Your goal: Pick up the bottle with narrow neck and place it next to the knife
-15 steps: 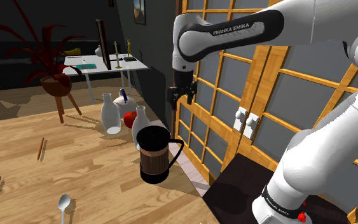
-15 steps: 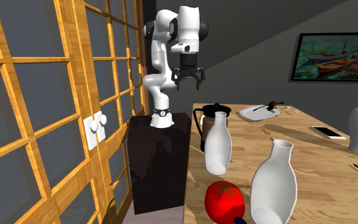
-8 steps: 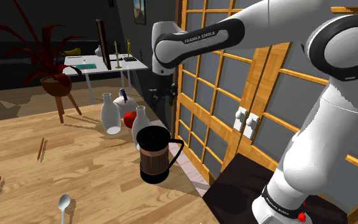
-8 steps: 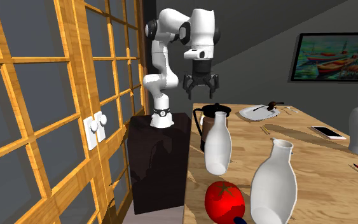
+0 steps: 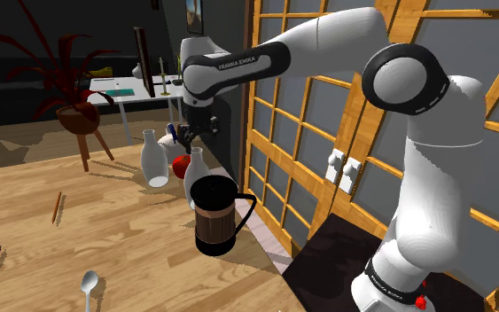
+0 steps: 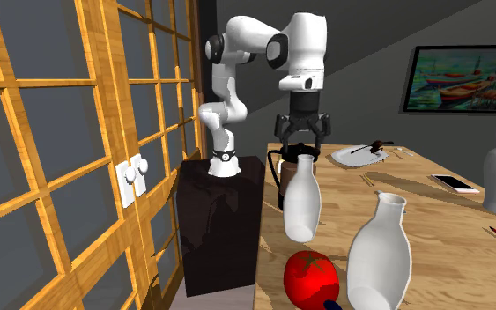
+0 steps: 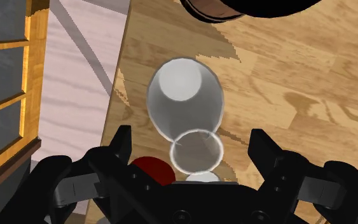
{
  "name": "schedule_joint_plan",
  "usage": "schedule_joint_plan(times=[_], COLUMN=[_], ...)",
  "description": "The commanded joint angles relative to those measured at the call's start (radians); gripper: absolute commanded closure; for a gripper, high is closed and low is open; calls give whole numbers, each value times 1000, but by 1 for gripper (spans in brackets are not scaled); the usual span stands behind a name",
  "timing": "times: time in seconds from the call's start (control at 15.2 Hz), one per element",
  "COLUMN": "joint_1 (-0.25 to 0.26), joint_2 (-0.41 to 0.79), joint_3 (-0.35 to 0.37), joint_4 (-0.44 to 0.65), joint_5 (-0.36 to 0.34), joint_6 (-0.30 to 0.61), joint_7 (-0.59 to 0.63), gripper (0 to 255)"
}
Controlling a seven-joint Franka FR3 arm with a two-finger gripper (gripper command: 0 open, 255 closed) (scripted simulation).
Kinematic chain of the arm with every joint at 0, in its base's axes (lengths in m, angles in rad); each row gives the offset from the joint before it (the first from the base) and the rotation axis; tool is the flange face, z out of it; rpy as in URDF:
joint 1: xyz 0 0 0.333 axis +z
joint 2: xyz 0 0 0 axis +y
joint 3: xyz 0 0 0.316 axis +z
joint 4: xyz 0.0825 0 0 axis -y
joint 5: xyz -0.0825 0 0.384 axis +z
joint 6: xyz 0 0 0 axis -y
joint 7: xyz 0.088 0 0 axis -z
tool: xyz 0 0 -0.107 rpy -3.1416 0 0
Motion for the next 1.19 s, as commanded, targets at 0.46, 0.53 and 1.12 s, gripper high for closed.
schedule_joint_plan(times=[0.46,0.53,1.12], joint_1=[8,8,8], joint_2=[70,70,70], joint_3=[-2,-2,-2], joint_4=[-19,-19,-19], joint_5=[-16,-16,-16], joint_6=[93,93,93], joint_7=[12,12,12], gripper=[0,0,255])
